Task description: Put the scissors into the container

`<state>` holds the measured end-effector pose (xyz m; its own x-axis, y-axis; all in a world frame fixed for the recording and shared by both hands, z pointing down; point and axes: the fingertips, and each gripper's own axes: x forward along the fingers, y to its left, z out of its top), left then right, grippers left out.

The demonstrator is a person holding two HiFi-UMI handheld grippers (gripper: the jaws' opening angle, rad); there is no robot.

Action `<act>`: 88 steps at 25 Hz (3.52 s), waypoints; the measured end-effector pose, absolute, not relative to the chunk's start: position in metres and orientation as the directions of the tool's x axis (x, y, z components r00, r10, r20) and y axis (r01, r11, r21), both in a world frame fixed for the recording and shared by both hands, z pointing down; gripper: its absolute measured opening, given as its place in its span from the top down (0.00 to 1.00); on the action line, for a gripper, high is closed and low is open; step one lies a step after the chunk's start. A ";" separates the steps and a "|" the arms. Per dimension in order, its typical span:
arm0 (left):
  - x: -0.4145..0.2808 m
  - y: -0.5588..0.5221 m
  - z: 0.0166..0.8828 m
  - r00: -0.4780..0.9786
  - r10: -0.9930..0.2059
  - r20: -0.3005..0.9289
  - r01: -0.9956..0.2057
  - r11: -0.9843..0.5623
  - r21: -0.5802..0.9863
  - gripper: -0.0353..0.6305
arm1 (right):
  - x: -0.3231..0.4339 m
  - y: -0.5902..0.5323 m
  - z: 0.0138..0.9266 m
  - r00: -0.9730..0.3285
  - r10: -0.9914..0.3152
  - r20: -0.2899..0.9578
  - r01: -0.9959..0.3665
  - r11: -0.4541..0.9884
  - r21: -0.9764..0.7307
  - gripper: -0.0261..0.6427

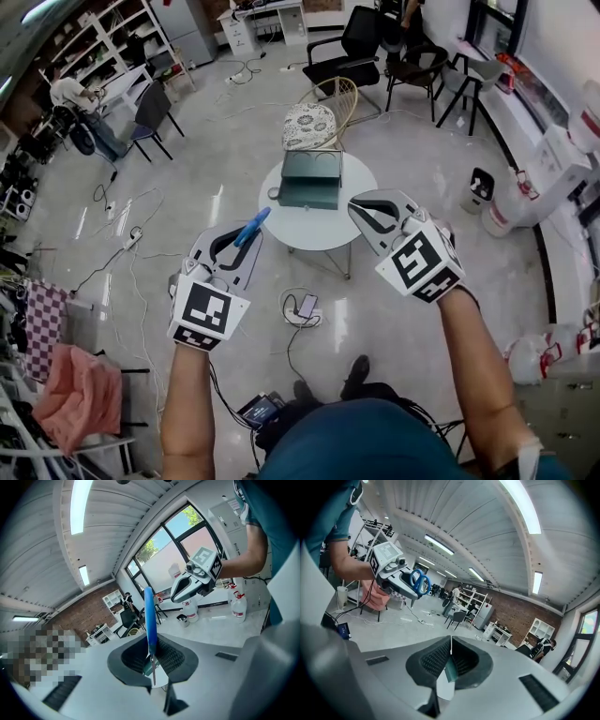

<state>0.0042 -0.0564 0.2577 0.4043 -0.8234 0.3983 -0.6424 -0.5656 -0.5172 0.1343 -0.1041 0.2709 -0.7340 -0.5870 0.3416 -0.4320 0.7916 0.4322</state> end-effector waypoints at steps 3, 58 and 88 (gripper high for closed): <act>0.020 -0.064 0.257 0.390 -0.823 0.412 -0.635 -0.565 -0.527 0.87 | 0.151 -0.116 0.269 -0.742 -0.586 0.325 -0.442 0.793 0.420 0.90; -0.242 -0.276 0.284 0.623 -0.678 0.389 -0.525 -0.732 -0.435 0.87 | -0.117 -0.284 0.277 -0.541 -0.733 0.412 -0.573 0.680 0.457 0.90; -0.123 -0.440 0.296 0.378 -0.785 0.490 -0.643 -0.604 -0.472 0.87 | -0.016 -0.494 0.296 -0.762 -0.540 0.356 -0.414 0.830 0.373 0.90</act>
